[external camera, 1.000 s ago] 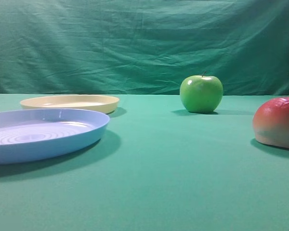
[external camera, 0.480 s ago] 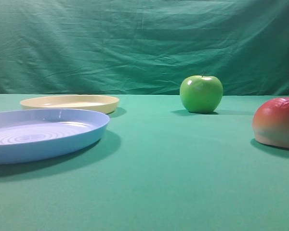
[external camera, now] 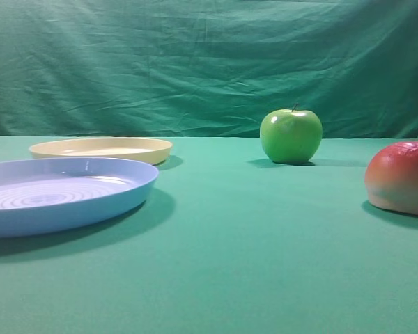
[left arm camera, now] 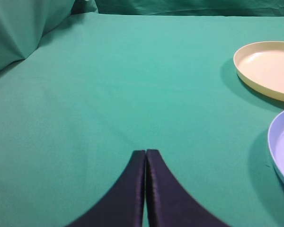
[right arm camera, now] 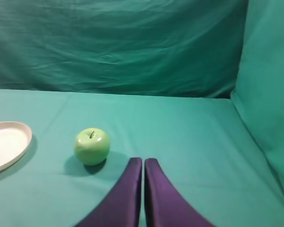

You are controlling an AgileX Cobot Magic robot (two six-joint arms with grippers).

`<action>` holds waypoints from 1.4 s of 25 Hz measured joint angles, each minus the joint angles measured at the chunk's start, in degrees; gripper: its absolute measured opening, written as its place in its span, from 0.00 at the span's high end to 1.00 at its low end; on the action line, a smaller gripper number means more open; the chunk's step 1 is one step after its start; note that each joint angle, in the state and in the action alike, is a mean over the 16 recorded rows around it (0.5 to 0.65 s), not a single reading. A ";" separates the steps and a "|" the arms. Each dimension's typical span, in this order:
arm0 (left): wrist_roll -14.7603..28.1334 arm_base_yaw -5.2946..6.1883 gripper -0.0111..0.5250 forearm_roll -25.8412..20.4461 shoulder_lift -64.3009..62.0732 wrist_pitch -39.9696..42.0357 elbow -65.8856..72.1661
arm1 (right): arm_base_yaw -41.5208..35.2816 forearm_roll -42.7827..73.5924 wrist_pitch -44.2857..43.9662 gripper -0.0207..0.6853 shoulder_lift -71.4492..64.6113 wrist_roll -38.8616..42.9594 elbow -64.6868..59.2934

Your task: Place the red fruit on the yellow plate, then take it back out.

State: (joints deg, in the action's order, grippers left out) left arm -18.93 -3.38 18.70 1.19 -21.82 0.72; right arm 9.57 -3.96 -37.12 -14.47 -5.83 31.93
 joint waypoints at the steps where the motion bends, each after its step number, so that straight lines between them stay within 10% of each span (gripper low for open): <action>1: -0.01 0.00 0.98 0.00 0.00 0.00 0.00 | -0.85 0.00 1.19 0.97 1.13 0.01 -1.99; 35: -0.03 0.00 0.98 0.00 0.00 0.00 0.00 | -5.48 0.00 13.71 0.97 15.07 -4.93 -33.05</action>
State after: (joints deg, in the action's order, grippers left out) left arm -18.96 -3.38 18.70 1.19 -21.82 0.72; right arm 4.09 -3.96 -23.40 0.60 -10.76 -1.12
